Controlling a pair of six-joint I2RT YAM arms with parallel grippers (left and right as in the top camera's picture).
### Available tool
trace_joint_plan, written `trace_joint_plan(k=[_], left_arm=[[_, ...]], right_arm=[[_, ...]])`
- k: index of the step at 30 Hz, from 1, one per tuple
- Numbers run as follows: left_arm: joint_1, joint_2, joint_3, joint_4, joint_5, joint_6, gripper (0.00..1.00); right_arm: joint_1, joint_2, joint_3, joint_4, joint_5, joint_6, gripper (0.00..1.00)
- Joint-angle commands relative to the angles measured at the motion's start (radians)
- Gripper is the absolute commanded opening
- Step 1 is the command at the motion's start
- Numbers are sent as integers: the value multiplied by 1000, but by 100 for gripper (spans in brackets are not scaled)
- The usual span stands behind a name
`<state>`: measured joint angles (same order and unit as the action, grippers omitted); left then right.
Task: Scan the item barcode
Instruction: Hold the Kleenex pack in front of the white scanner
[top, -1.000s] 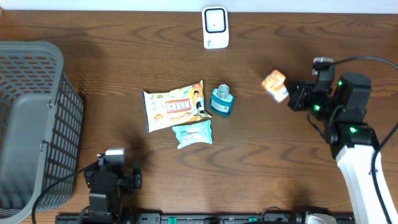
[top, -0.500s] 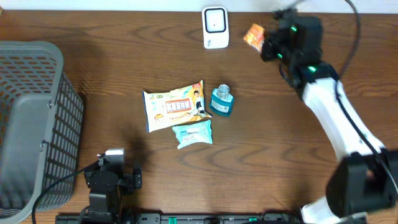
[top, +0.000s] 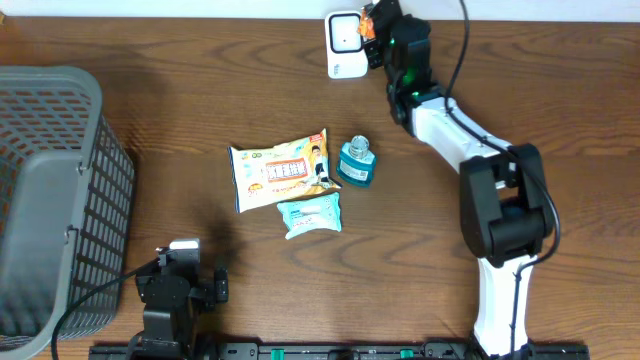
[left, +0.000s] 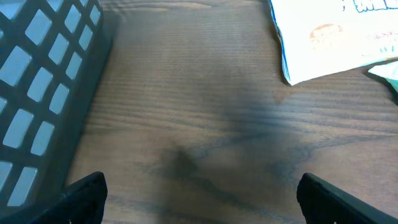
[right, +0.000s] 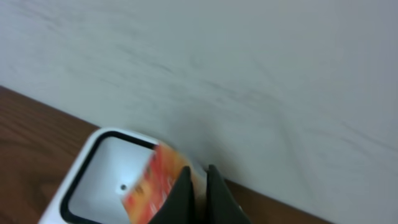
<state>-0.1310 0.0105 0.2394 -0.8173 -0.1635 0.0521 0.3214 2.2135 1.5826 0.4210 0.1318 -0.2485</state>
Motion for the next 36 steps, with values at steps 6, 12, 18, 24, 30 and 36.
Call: trace_joint_plan(k=[6,12,18,24,30,36], left_arm=[[3,-5,-3,-13,-6,6,98],[3,-5,-3,-13,-6,6,98],[3,-5,-3,-13,-6,6,98],[3,-5,-3,-13,-6,6,98],[3,-5,-3,-13,-6,6,98],[3,-5,-3,-13,-6,6,98]], right_arm=[[51,99,29,195,24,-29,1],[55,111,41,192,118,36,1],[30,-28,41,-72,95,331,1],[-66,-151,41,-443,-146,404,49],[-190,-97,40,-515,-412,435,73],[-250,30,40,-476,-642,436,73]])
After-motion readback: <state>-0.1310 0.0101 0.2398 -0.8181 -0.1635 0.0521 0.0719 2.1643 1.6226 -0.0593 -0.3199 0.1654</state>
